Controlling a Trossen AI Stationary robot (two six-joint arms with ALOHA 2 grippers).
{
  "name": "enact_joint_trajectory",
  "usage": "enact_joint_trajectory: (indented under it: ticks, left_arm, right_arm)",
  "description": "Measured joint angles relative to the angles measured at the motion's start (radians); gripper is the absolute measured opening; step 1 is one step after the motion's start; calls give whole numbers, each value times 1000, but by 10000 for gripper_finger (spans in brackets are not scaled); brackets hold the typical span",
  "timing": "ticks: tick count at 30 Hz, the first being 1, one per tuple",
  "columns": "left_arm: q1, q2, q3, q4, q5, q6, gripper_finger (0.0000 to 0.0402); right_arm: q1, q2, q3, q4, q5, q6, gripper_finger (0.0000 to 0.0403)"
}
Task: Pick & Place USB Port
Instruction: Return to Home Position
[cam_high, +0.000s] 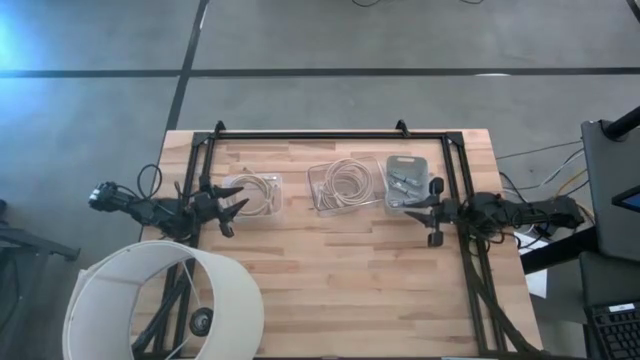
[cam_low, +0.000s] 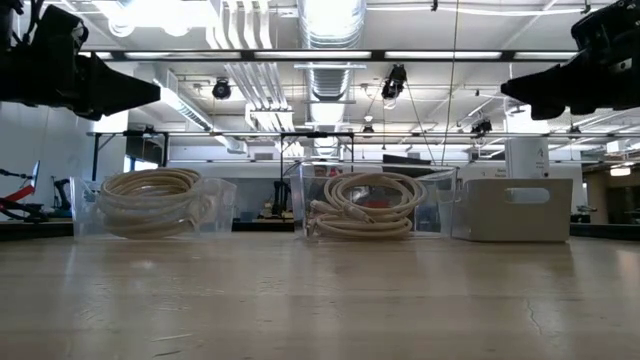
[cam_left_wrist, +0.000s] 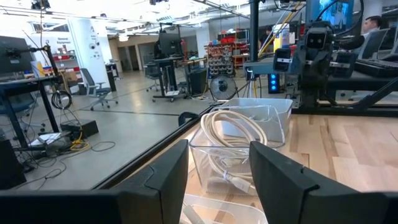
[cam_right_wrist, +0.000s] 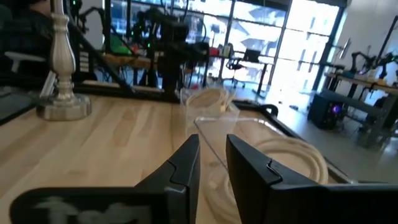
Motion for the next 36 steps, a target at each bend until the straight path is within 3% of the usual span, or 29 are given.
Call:
enact_joint_trajectory:
  ticks: [13, 28, 36]
  left_arm:
    - [0, 0, 0, 1, 0, 0, 175]
    - [0, 0, 0, 2, 0, 0, 175]
    - [0, 0, 0, 3, 0, 0, 175]
  right_arm:
    - [0, -30, 1, 0, 0, -50, 91]
    - [0, 7, 1, -1, -1, -65, 68]
    - [0, 9, 1, -1, -1, -65, 78]
